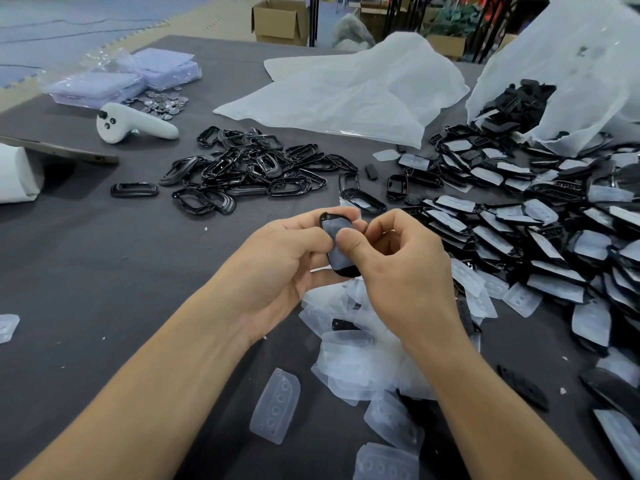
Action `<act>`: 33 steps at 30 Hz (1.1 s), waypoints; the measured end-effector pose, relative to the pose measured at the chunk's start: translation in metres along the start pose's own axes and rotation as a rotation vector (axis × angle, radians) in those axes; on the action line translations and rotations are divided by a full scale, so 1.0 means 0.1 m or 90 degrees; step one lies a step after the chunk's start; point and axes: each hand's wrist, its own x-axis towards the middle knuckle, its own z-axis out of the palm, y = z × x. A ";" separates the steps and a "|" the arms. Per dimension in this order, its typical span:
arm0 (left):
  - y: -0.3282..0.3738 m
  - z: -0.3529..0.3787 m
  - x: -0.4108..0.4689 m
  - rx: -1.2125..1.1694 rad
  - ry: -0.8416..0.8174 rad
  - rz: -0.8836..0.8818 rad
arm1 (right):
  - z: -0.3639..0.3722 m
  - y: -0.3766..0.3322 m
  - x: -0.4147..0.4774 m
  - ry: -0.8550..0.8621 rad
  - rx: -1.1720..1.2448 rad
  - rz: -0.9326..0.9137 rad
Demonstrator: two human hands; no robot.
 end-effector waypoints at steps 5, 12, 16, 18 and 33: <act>0.04 -0.04 0.01 -0.019 0.034 0.008 | 0.01 -0.01 0.00 -0.082 0.042 0.004; 0.02 -0.03 -0.01 0.164 0.162 0.068 | 0.00 0.01 0.02 -0.087 0.080 -0.010; -0.01 -0.04 0.01 0.273 0.220 0.115 | 0.00 0.02 0.02 -0.087 0.066 -0.020; -0.01 -0.03 0.01 0.296 0.238 0.121 | 0.00 0.01 0.03 -0.091 0.072 -0.017; 0.16 -0.10 -0.09 0.399 0.161 0.053 | -0.05 0.05 0.09 -0.086 0.084 -0.010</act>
